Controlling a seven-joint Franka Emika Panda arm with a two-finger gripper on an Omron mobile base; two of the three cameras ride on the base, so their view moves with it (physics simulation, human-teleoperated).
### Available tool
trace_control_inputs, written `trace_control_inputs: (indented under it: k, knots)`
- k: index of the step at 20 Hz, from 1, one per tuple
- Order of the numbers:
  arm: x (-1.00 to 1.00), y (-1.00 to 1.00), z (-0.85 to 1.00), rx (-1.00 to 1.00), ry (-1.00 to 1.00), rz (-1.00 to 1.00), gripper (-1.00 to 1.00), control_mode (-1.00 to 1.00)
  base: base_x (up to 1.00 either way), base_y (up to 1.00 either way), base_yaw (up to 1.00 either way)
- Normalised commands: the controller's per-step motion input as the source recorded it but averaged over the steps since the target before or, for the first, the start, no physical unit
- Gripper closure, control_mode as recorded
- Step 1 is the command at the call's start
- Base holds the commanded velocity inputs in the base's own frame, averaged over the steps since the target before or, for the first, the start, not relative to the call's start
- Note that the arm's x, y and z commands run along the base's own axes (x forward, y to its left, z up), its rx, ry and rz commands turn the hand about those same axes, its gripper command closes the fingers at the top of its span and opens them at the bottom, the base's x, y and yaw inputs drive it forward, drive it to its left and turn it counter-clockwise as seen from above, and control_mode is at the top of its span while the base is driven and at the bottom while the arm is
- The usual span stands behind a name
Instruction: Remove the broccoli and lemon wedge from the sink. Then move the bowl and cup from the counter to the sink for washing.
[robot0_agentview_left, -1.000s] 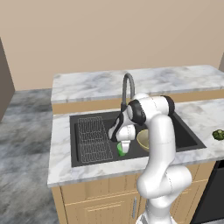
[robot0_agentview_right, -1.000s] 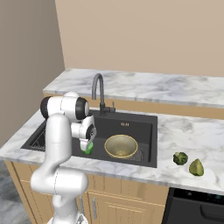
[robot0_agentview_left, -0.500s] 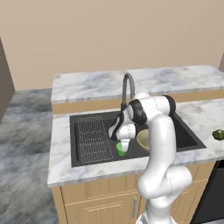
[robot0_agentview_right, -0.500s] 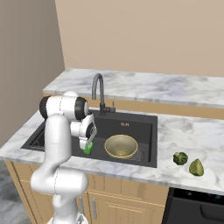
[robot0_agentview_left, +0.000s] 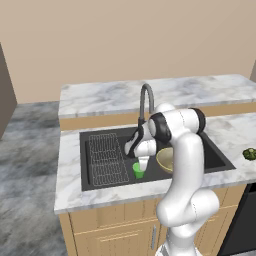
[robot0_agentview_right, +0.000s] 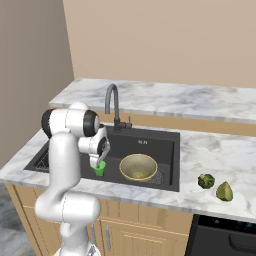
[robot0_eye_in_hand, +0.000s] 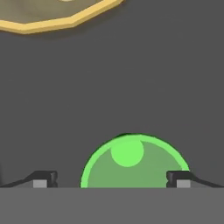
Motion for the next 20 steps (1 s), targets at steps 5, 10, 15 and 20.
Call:
trace_control_inputs:
  k: [5,10,15,20]
  knots:
    - [-0.07,0.0,0.24,0.0,-0.01,0.0,-1.0,-1.0,0.0,0.0,0.0]
    - [-0.1,0.0,0.29,0.0,-0.06,0.05,-1.0,-1.0,0.0,0.0,0.0]
    - [-0.07,0.0,0.28,0.0,-0.01,0.09,-1.0,-1.0,0.0,0.0,0.0]
    - [-0.11,-0.01,0.3,0.0,-0.03,0.15,-1.0,-1.0,0.0,0.0,0.0]
